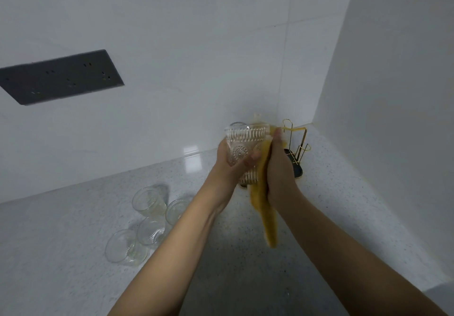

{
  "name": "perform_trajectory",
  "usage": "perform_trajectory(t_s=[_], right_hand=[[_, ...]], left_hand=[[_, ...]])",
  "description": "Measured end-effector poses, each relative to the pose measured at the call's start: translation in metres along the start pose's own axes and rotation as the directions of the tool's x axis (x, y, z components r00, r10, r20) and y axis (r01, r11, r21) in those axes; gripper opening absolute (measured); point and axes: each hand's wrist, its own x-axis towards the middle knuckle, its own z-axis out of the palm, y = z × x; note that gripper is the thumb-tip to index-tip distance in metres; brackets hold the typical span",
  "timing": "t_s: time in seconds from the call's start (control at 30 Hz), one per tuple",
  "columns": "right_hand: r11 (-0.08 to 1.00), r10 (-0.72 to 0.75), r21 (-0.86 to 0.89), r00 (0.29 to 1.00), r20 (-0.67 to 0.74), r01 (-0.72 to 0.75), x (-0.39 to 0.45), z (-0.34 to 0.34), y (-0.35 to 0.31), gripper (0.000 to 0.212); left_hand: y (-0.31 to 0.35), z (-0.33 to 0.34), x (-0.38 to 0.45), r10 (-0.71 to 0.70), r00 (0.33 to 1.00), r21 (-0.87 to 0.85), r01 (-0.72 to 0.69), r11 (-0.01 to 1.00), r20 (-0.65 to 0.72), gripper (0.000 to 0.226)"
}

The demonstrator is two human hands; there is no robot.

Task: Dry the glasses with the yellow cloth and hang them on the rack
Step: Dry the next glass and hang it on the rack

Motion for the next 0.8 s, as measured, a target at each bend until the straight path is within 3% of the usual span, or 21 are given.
perform_trajectory(t_s=[0.1, 0.2, 0.27, 0.37, 0.5, 0.57, 0.63, 0.7, 0.8], right_hand=[[0.991, -0.082, -0.112, 0.996, -0.024, 0.079, -0.006, 0.006, 0.003, 0.049], [0.962, -0.181, -0.226, 0.977, -0.115, 0.152, 0.002, 0.006, 0.0, 0.058], [0.967, -0.166, -0.218, 0.976, -0.141, 0.133, 0.007, 0.004, -0.001, 0.066], [0.963, -0.154, -0.247, 0.97, -0.185, 0.106, 0.015, -0.002, 0.0, 0.054], [0.993, -0.076, -0.094, 0.993, -0.09, 0.068, 0.008, 0.006, 0.007, 0.073], [0.997, -0.073, -0.043, 0.996, -0.05, 0.071, 0.004, 0.009, 0.009, 0.065], [0.983, -0.115, -0.153, 0.991, -0.073, 0.102, 0.003, 0.008, 0.004, 0.058], [0.954, -0.173, -0.269, 0.974, -0.146, 0.129, 0.008, 0.004, -0.002, 0.048], [0.959, -0.129, -0.275, 0.973, -0.191, 0.073, 0.017, 0.0, -0.005, 0.043]], left_hand=[[0.004, 0.0, 0.001, 0.036, 0.991, 0.082, -0.026, 0.996, -0.13, 0.092], [0.0, 0.0, -0.002, 0.032, 0.989, 0.159, -0.009, 0.987, -0.145, 0.073], [-0.004, -0.001, -0.002, -0.005, 0.993, 0.135, 0.021, 0.991, -0.118, 0.074], [-0.004, -0.001, -0.002, -0.03, 0.998, 0.137, 0.037, 0.99, -0.05, 0.068], [0.0, 0.001, 0.002, 0.035, 0.999, 0.201, -0.028, 0.979, -0.03, 0.057], [-0.001, 0.001, 0.005, 0.055, 0.995, 0.164, -0.041, 0.986, -0.082, 0.07], [-0.002, 0.003, 0.004, 0.076, 0.989, 0.159, -0.056, 0.986, -0.126, 0.075], [-0.006, 0.003, 0.002, 0.061, 0.99, 0.145, -0.043, 0.989, -0.126, 0.065], [-0.006, 0.001, 0.002, 0.022, 0.999, 0.079, -0.02, 0.997, -0.025, 0.047]])
